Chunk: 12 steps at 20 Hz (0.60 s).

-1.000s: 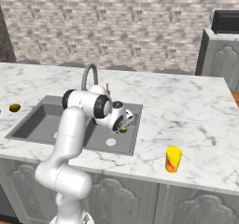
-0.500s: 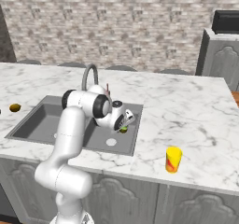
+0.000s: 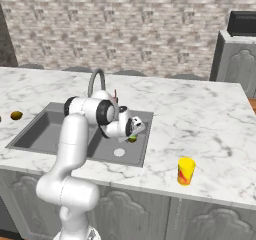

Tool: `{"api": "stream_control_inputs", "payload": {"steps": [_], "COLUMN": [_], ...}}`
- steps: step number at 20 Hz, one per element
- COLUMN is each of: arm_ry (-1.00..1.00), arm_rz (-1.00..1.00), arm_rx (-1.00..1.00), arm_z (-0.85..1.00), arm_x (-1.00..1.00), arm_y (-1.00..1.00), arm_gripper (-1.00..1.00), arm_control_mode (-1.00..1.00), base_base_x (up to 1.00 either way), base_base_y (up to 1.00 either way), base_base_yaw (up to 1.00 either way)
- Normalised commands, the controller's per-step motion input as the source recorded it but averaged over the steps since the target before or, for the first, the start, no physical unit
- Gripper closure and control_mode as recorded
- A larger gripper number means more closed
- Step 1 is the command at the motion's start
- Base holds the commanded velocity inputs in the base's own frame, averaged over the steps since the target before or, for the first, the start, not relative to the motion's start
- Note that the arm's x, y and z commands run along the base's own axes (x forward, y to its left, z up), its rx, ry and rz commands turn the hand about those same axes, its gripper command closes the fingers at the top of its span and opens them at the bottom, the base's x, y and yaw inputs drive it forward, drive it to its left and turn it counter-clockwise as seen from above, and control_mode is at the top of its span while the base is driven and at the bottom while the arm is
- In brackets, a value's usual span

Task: Remove the kiwi and lemon from the sink. Then move the bowl and cup from the counter to the sink for washing.

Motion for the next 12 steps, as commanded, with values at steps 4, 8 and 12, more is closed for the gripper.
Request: {"api": "stream_control_inputs", "payload": {"steps": [4, 8, 12], "arm_ry": [0.0, 0.05, 0.02], "arm_rz": [-0.09, -0.08, -0.07], "arm_rx": [0.0, 0.02, 0.02], "arm_z": [-0.11, -0.03, 0.0], "arm_x": [-0.09, -0.16, -0.13], "arm_y": [-0.08, -0.04, -0.02], "arm_gripper": [1.0, 1.0, 1.0], "arm_control_mode": [-1.0, -1.0, -1.0], "base_base_x": [0.0, 0.0, 0.0], "base_base_y": [0.0, 0.0, 0.0], "base_base_yaw": [0.0, 0.0, 0.0]}}
